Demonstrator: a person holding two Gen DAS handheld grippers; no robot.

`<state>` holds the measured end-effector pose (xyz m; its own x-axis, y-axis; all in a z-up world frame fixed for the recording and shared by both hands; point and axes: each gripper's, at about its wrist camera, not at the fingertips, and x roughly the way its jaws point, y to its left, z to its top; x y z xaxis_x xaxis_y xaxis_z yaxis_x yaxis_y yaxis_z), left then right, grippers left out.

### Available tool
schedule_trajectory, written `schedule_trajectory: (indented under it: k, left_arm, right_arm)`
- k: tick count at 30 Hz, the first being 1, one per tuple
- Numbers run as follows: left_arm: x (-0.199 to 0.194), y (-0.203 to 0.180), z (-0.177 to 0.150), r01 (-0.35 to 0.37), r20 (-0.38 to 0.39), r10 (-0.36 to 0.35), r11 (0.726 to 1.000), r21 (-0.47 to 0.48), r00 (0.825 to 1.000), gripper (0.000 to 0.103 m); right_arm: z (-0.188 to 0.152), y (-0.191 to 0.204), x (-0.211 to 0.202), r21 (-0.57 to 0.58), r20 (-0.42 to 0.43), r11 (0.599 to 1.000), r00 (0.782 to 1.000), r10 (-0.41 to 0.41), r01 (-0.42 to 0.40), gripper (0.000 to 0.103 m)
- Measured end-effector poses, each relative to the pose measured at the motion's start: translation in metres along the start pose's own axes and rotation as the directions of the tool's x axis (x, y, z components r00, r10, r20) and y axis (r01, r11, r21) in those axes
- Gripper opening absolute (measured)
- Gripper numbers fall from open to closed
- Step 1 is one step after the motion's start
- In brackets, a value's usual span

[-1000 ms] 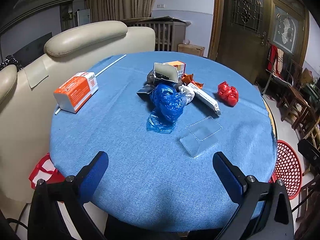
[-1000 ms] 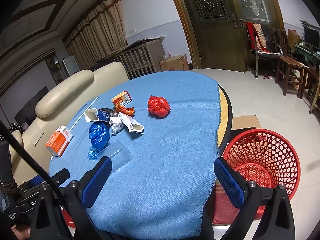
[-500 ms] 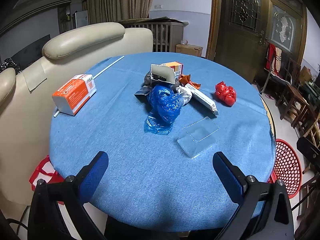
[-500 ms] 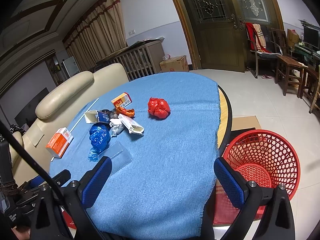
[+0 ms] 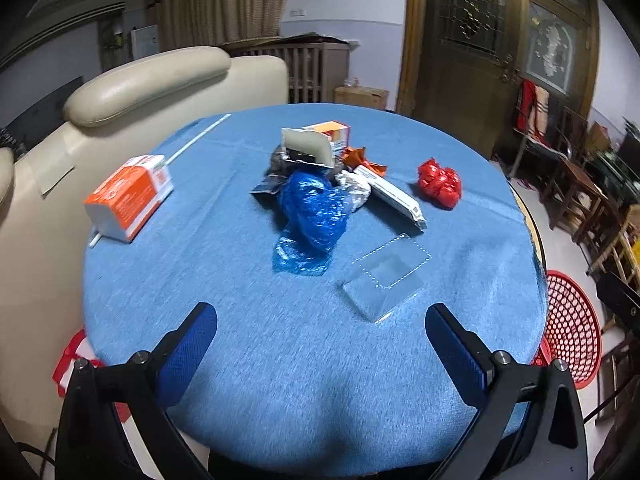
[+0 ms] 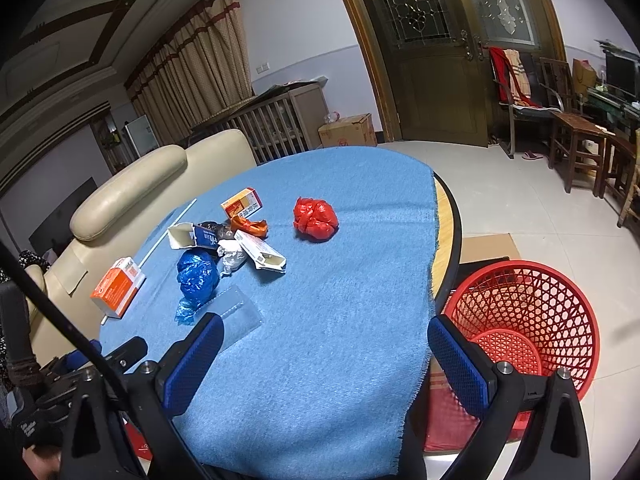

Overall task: Collect trash
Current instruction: 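Move both tools toward the trash pile on the blue table, then grasp the clear plastic clamshell container with the left gripper, then grasp the long white medicine box with the right gripper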

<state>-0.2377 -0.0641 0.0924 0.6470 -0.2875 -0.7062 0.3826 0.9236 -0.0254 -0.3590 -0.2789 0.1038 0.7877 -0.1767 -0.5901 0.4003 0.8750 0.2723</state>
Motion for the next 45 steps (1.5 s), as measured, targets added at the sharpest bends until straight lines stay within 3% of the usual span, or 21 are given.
schedule_trajectory:
  k: [9,13,19,22,23,24,25,28,36,41,45]
  left_arm:
    - [0.038,-0.035,0.022,0.051,-0.043,-0.043,0.976,0.211,0.998,0.103]
    - [0.07,-0.052,0.025,0.108,-0.11,-0.079,0.95,0.295,0.991,0.103]
    - [0.096,-0.061,0.036,0.11,-0.139,-0.059,0.914,0.39,0.989,0.103]
    - [0.111,-0.061,0.038,0.14,-0.194,-0.069,0.914,0.38,0.979,0.103]
    - [0.114,-0.061,0.036,0.155,-0.211,-0.079,0.913,0.377,0.974,0.098]
    - [0.114,-0.061,0.034,0.17,-0.224,-0.09,0.913,0.371,0.97,0.087]
    - [0.117,-0.06,0.03,0.197,-0.262,-0.105,0.914,0.355,0.959,0.056]
    - [0.111,-0.058,0.027,0.205,-0.264,-0.122,0.926,0.318,0.957,0.049]
    - [0.074,-0.024,0.017,0.176,-0.2,-0.139,0.967,0.183,0.97,0.049]
    - [0.063,0.016,0.014,0.077,-0.162,-0.061,0.992,0.095,0.985,0.049]
    - [0.066,0.041,0.013,0.022,-0.153,-0.016,0.999,0.034,0.988,0.049]
  right_arm:
    - [-0.009,-0.02,0.019,0.047,-0.052,0.999,0.999,-0.014,0.017,0.103]
    - [-0.012,-0.033,0.028,0.076,-0.074,0.997,0.997,-0.026,0.031,0.103]
    - [-0.018,-0.052,0.04,0.119,-0.11,0.991,0.993,-0.043,0.056,0.103]
    - [-0.02,-0.058,0.048,0.135,-0.129,0.989,0.991,-0.047,0.065,0.103]
    - [-0.02,-0.059,0.05,0.139,-0.134,0.988,0.99,-0.047,0.066,0.103]
    - [-0.021,-0.059,0.051,0.139,-0.138,0.988,0.989,-0.047,0.067,0.103]
    - [-0.021,-0.06,0.052,0.137,-0.14,0.988,0.989,-0.049,0.068,0.103]
    - [-0.023,-0.06,0.056,0.137,-0.152,0.988,0.987,-0.054,0.075,0.103]
    - [-0.014,-0.042,0.068,0.069,-0.162,0.996,0.985,-0.051,0.063,0.103]
    - [0.01,-0.006,0.093,-0.024,-0.173,1.0,0.985,0.011,-0.016,0.103]
    - [0.031,0.042,0.127,-0.188,-0.194,0.976,0.979,0.07,-0.107,0.103]
